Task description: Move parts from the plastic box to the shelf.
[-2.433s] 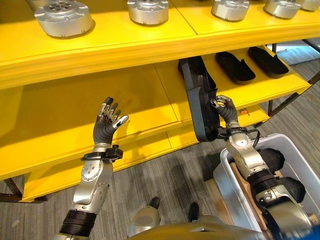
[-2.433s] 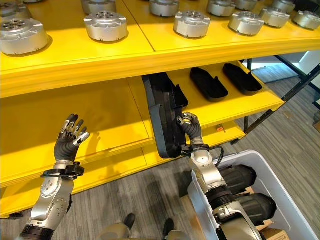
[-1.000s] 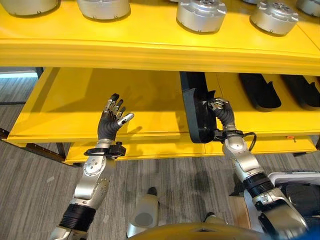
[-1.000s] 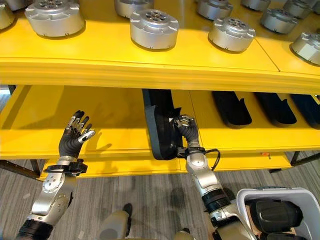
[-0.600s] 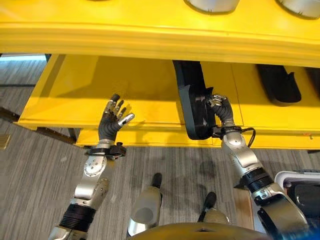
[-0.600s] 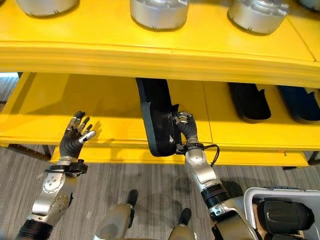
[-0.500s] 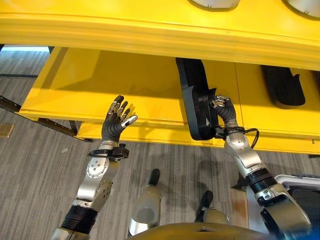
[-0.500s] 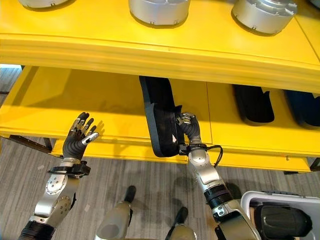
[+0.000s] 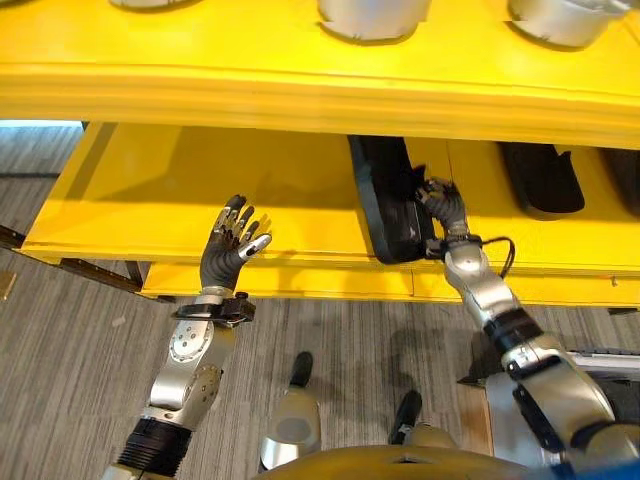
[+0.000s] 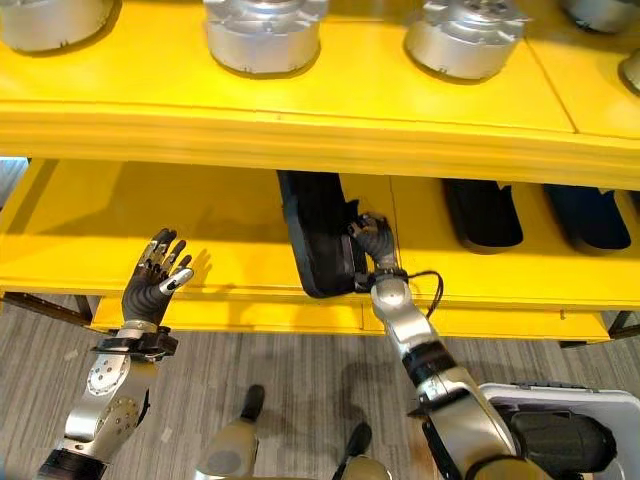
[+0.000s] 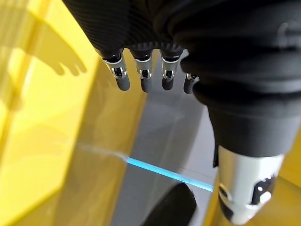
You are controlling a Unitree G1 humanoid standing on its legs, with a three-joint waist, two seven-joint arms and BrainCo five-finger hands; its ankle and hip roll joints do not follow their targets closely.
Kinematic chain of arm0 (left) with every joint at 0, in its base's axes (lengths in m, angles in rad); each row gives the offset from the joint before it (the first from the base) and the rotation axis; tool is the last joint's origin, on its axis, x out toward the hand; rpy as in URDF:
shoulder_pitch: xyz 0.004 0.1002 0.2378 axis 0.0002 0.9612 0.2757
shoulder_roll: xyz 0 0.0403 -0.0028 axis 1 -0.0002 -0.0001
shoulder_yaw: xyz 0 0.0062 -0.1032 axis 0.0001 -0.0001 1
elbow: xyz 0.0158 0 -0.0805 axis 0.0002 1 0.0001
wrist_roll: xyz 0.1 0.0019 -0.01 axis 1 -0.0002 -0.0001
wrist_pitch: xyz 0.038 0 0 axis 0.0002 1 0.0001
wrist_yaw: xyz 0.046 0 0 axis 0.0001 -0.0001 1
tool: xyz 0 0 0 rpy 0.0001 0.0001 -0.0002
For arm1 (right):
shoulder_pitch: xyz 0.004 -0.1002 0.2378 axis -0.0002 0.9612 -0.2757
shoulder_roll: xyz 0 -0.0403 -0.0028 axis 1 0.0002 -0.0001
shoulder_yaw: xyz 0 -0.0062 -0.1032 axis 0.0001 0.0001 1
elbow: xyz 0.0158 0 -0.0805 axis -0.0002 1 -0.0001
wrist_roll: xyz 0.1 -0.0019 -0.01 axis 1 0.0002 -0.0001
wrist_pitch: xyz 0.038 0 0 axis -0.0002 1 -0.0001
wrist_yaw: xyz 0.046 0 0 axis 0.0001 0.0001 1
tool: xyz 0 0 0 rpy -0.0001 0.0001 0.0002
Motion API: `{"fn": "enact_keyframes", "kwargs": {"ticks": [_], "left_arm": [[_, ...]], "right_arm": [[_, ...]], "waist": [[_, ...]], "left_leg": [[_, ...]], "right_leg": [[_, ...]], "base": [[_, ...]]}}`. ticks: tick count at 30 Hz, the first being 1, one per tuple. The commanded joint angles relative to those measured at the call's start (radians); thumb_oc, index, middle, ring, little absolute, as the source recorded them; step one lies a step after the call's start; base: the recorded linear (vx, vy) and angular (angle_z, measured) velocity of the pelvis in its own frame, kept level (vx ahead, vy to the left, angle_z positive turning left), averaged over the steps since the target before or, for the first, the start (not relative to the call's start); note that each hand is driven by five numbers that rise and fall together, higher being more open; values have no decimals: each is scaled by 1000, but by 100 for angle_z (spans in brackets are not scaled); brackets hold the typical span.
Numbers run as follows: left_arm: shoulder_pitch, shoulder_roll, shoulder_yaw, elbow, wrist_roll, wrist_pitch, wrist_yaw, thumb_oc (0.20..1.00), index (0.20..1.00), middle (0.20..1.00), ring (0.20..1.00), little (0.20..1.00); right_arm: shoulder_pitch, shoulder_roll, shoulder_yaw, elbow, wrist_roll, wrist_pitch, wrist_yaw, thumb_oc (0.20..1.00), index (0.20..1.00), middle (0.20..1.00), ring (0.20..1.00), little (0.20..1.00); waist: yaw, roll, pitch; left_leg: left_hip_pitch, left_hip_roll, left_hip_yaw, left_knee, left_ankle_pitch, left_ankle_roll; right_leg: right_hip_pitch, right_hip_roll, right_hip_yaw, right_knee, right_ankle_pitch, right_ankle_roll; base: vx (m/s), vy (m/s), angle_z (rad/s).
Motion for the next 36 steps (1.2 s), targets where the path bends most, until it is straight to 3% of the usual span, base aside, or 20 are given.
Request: {"fn": "enact_keyframes", "kwargs": {"ticks": [1,9,15,18,26,35,36], "left_arm": [[19,41,-2,-61,-19,-46,-16,1000,1000,1000,1000,1000],[13,68,-19,-69,-48,-51,-18,1000,1000,1000,1000,1000],[-87,93,-65,-75,-40,-91,9,1000,1000,1000,1000,1000],[-121,83,-93,-64,-36,-98,25,1000,1000,1000,1000,1000],[-170,80,-134,-79,-24,-101,48,1000,1000,1000,1000,1000],[-237,61,-185,-71,3,-107,76,1000,1000,1000,1000,1000],[-245,56,-185,-62,4,-108,84,1000,1000,1000,1000,1000]], "right_arm": [[-156,2,31,112,-26,-41,-30,200,200,200,200,200],[-368,12,14,389,55,-32,-55,200,200,200,200,200],[-588,-79,20,463,73,-30,-103,200,200,200,200,200],[-661,-102,37,488,84,-26,-108,200,200,200,200,200],[-776,-171,67,575,107,-22,-137,200,200,200,200,200],[-857,-348,105,646,89,-10,-181,200,200,200,200,200],[-871,-371,113,659,105,-9,-181,200,200,200,200,200]], "waist": [[43,9,-88],[94,44,-71],[121,124,53],[121,138,98],[123,142,167],[110,135,201],[108,125,204]], "left_leg": [[44,79,64,-15,-30,-10],[5,49,52,16,-40,-10],[-172,5,30,156,-53,-8],[-233,-8,39,219,-70,-4],[-412,-29,39,384,-119,8],[-542,-54,24,464,-141,22],[-544,-50,27,479,-170,18]], "right_leg": [[-25,-59,1,109,-58,29],[-28,-76,-9,96,-49,30],[-201,-140,5,252,-73,29],[-283,-161,30,337,-87,33],[-452,-191,72,485,-124,36],[-565,-197,110,536,-134,29],[-566,-195,113,544,-156,35]], "base": [[0,0,0],[-17,17,4],[-224,75,13],[-131,74,9],[-83,20,4],[-21,31,9],[-15,29,6]]}}
